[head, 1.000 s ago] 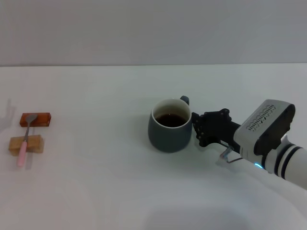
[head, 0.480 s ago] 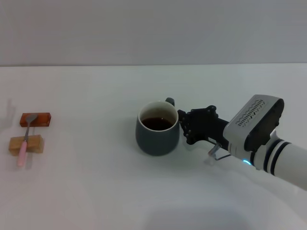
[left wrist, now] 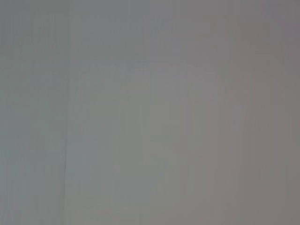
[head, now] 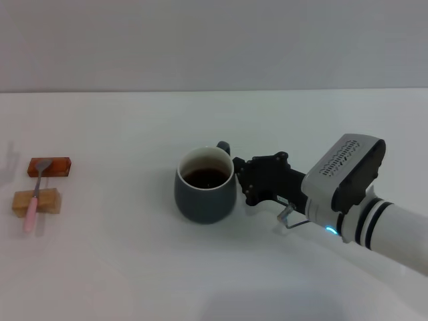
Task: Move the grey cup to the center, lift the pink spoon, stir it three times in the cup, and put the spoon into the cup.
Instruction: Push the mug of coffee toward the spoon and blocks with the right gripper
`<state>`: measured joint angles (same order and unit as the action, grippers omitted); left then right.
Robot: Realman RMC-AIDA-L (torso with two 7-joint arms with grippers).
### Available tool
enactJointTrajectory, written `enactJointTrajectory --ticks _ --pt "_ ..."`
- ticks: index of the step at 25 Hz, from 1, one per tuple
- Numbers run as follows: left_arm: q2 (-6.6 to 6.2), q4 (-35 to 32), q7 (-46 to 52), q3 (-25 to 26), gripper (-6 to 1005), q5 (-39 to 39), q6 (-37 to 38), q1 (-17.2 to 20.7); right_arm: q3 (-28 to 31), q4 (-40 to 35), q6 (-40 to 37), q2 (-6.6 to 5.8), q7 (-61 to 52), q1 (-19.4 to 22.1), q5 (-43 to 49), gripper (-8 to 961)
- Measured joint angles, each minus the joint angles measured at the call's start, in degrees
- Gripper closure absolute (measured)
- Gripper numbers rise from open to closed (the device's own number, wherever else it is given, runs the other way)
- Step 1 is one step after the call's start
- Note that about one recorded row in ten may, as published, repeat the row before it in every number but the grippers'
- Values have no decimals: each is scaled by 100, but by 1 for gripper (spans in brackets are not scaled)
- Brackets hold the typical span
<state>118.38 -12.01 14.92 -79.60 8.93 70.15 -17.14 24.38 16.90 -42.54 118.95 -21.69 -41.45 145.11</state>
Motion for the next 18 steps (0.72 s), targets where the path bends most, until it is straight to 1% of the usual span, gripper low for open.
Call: enactJointTrajectory --ticks 3,9,14,17,18 --pt "0 2 3 -5 276 -5 26 15 46 101 65 23 -10 -6 -11 949" --pt "-22 -13 138 -226 276 -25 208 197 167 168 213 52 -10 -67 -41 949" --pt "-26 12 221 -233 276 -33 236 252 292 204 269 58 -9 -78 -44 949" --pt "-26 13 218 -233 276 -32 233 252 429 114 168 66 33 -18 -45 949" --pt "-16 15 215 -232 276 -33 221 255 519 36 -2 67 52 43 -46 949"
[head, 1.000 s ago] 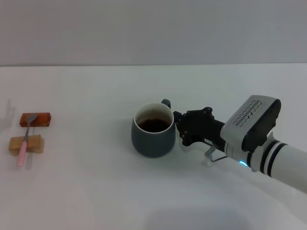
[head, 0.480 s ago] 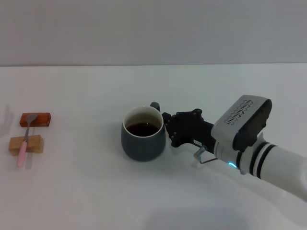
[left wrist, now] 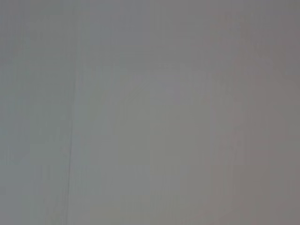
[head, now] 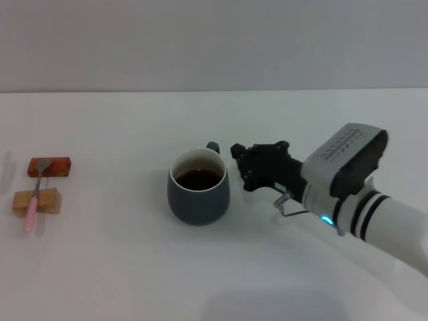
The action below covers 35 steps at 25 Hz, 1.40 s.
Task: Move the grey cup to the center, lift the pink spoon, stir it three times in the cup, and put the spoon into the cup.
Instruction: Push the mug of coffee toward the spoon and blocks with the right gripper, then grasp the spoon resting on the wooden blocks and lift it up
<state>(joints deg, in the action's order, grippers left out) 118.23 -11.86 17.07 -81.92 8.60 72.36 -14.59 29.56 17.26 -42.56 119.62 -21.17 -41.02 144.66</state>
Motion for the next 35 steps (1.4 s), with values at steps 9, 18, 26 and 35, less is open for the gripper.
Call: enactJointTrajectory --ticks 9,18,26,35 --pt "16 -5 -10 -239 276 -5 -58 1 732 -289 -539 21 701 317 0 949" --pt "27 0 -26 -585 276 -10 -82 -7 898 -447 -527 30 803 460 -157 949" --pt "32 -42 -45 -848 277 -49 140 277 903 -593 -723 25 1719 541 -1040 948" --pt "55 -104 -270 -1054 277 -43 615 725 1118 -916 -674 -23 1852 410 -1337 948"
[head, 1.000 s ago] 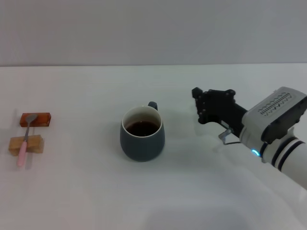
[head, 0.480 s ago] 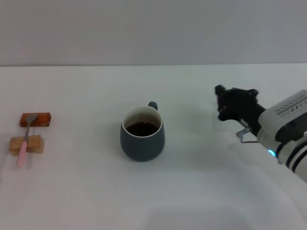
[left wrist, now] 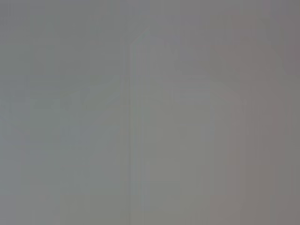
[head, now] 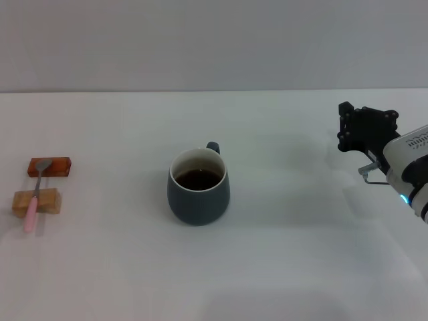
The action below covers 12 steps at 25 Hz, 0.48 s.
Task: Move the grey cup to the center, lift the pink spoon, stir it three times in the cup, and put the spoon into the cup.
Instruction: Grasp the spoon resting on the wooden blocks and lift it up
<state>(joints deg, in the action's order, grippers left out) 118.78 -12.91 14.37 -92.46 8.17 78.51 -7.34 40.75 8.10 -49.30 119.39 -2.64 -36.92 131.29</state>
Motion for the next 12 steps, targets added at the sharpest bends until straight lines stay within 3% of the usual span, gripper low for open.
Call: enactJointTrajectory --ticks 7,12 --pt "30 -139 14 -214 277 80 42 314 14 -43 62 -8 3 -83 -5 948" --pt "30 -529 -57 -1050 279 664 20 599 14 -107 90 -14 5 -142 -7 949"
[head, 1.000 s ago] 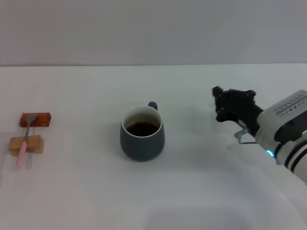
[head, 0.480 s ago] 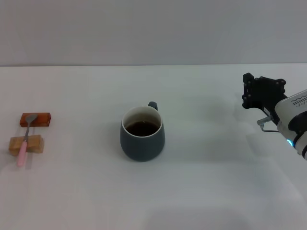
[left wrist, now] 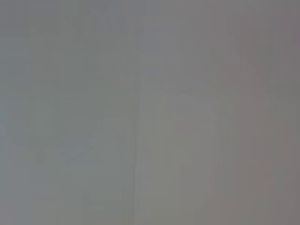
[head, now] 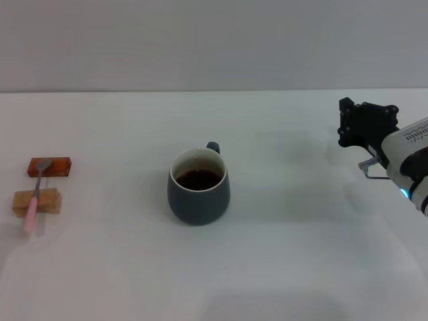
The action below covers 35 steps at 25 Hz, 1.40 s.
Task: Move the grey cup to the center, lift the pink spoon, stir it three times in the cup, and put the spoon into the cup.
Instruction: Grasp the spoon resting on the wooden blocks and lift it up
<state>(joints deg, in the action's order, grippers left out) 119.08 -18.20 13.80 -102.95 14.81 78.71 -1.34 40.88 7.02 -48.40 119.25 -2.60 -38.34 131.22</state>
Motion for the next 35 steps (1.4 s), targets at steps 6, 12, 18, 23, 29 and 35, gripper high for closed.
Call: enactJointTrajectory --ticks 6,12,18,23,29,35 --pt "1 -633 -774 -1648 281 1390 -270 330 -2 -59 3 -8 3 -34 13 949" --pt "1 -1127 -1693 -2638 283 2550 -589 451 -47 -61 3 -7 5 -34 26 949" --pt "1 -1268 -1986 -3070 285 3233 -748 436 -68 -38 3 -6 5 -34 40 949" --pt "0 -1348 -2054 -3280 287 3592 -934 455 -74 -18 1 -6 5 -33 44 949" --pt "1 -1380 -2315 -3641 289 4084 -1057 370 -85 -3 -1 3 5 -16 47 948" --pt "1 -1380 -2327 -3691 291 4122 -1186 345 -90 17 -3 3 5 1 58 949"
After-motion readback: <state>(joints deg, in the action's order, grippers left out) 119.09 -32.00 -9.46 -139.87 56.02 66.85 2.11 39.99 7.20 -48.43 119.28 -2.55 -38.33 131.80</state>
